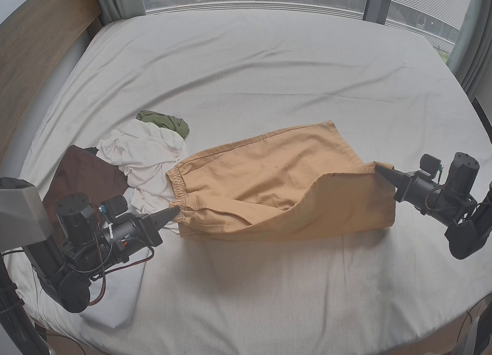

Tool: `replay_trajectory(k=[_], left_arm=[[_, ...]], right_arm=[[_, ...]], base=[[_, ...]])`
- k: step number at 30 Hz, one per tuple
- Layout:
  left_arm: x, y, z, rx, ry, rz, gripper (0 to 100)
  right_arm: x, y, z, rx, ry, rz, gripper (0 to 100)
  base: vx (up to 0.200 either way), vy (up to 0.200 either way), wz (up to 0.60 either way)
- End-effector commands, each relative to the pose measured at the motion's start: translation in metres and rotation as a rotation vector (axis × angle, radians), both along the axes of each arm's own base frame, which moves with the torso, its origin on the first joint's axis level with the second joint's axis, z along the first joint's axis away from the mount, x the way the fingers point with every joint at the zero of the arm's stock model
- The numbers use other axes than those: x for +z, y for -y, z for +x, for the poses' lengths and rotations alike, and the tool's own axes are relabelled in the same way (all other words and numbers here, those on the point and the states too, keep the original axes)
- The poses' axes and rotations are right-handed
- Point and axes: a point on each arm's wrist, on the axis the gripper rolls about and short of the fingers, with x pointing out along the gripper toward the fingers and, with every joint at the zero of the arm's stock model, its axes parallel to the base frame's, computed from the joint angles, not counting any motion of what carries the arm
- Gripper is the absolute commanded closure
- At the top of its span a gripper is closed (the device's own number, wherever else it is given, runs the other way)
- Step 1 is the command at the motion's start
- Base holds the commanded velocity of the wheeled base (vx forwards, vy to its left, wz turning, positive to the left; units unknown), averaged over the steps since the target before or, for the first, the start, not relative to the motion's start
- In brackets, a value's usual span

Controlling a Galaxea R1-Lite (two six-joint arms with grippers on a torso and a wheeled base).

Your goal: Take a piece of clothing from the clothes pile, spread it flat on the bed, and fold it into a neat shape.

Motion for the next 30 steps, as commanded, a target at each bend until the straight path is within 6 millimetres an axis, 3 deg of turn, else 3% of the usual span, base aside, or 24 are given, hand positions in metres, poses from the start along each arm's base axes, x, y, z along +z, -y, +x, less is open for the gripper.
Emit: replay_trajectory(k=[1, 20, 30], left_arm=[[0.001, 0.0, 0.001, 0.013, 0.008, -0.002, 100], [0.007, 0.003, 0.012, 0.08, 0.03, -0.031, 100], [0.004, 0.003, 0.014, 0.094, 0.024, -0.029, 100]], right_arm=[[0.001, -0.001, 0.015, -0.001, 0.023, 0.003, 100], [0.036, -0.003, 0.053, -0.002, 0.091, 0.011, 100], [0.037, -0.002, 0.071, -0.007, 0.093, 0.008, 100]], base=[[0.0, 0.0, 0.0], [0.0, 0.0, 0.0], [0.0, 0.0, 0.0]])
